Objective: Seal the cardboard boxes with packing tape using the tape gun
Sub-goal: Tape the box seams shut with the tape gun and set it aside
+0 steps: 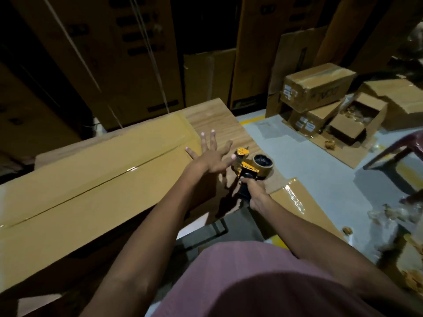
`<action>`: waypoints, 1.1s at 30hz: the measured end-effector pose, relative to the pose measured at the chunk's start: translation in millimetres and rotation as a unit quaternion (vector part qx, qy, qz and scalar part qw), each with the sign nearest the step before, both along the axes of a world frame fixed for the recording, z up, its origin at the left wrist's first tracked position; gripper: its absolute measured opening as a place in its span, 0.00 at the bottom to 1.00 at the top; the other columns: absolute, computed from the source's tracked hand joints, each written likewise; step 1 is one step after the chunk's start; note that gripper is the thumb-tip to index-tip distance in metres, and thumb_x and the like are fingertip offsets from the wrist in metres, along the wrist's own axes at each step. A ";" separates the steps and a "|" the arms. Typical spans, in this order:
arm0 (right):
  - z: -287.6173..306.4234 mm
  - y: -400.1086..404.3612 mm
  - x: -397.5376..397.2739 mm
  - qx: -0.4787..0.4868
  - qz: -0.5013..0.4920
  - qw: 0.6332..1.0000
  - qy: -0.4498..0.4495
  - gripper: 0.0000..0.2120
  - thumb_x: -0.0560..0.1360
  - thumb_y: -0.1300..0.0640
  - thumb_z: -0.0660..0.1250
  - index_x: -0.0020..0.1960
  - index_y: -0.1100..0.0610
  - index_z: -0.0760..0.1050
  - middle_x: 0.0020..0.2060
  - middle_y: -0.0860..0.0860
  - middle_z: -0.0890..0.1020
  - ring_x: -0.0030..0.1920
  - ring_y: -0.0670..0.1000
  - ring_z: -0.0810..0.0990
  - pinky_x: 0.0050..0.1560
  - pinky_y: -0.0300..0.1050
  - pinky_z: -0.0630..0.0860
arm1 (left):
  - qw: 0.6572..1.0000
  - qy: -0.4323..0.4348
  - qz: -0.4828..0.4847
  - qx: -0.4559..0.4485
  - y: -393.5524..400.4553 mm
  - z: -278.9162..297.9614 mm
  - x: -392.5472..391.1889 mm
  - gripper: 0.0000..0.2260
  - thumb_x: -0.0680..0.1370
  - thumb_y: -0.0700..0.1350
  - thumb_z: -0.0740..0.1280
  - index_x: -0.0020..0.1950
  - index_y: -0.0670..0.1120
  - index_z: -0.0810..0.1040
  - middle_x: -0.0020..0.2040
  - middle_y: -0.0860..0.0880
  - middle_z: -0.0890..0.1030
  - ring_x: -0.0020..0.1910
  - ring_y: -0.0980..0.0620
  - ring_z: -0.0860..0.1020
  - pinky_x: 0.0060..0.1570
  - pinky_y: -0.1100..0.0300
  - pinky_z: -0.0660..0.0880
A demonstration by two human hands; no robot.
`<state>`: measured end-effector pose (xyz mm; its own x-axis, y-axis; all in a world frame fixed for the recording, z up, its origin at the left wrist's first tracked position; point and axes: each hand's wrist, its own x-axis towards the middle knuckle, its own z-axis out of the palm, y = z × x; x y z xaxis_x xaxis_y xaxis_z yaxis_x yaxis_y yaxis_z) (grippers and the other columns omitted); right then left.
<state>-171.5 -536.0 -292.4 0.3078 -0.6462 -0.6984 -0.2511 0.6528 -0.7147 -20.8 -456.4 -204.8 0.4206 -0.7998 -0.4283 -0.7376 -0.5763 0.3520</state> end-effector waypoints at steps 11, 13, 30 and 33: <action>11.9 -26.0 31.8 -0.139 0.241 0.947 0.159 0.35 0.73 0.50 0.69 0.76 0.58 0.62 0.72 0.61 0.70 0.66 0.65 0.75 0.62 0.62 0.79 | 0.894 0.082 0.281 -0.338 31.8 -17.5 -4.6 0.27 0.87 0.52 0.55 0.84 0.46 0.52 0.83 0.42 0.51 0.81 0.46 0.50 0.76 0.56 0.51; 38.6 -16.5 30.4 -0.250 0.267 0.923 0.116 0.34 0.81 0.47 0.63 0.82 0.56 0.55 0.80 0.56 0.61 0.78 0.62 0.63 0.76 0.59 0.64 | 0.909 0.017 0.264 -0.323 36.3 -20.5 -5.8 0.25 0.86 0.48 0.58 0.82 0.44 0.58 0.80 0.43 0.64 0.78 0.44 0.63 0.72 0.59 0.60; 75.2 16.1 44.8 -0.272 0.445 0.853 -0.004 0.40 0.81 0.52 0.71 0.83 0.62 0.53 0.77 0.61 0.68 0.77 0.58 0.68 0.73 0.51 0.69 | 0.932 -0.266 0.099 -0.223 33.8 -9.9 65.8 0.20 0.76 0.60 0.71 0.64 0.53 0.83 0.54 0.51 0.87 0.56 0.49 0.81 0.55 0.53 0.62; 64.4 1.7 38.8 -0.311 0.480 0.820 0.033 0.53 0.71 0.52 0.81 0.84 0.55 0.50 0.75 0.56 0.73 0.76 0.53 0.70 0.69 0.40 0.67 | 0.937 -0.231 0.065 -0.253 34.3 -13.3 76.1 0.19 0.74 0.61 0.73 0.61 0.53 0.84 0.50 0.52 0.87 0.53 0.50 0.82 0.57 0.52 0.67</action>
<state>-132.7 -534.3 -228.0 0.8574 -0.3656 -0.3623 -0.4880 -0.3539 -0.7979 55.3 -422.0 -218.1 0.5764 -0.7801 0.2435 -0.8132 -0.5182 0.2649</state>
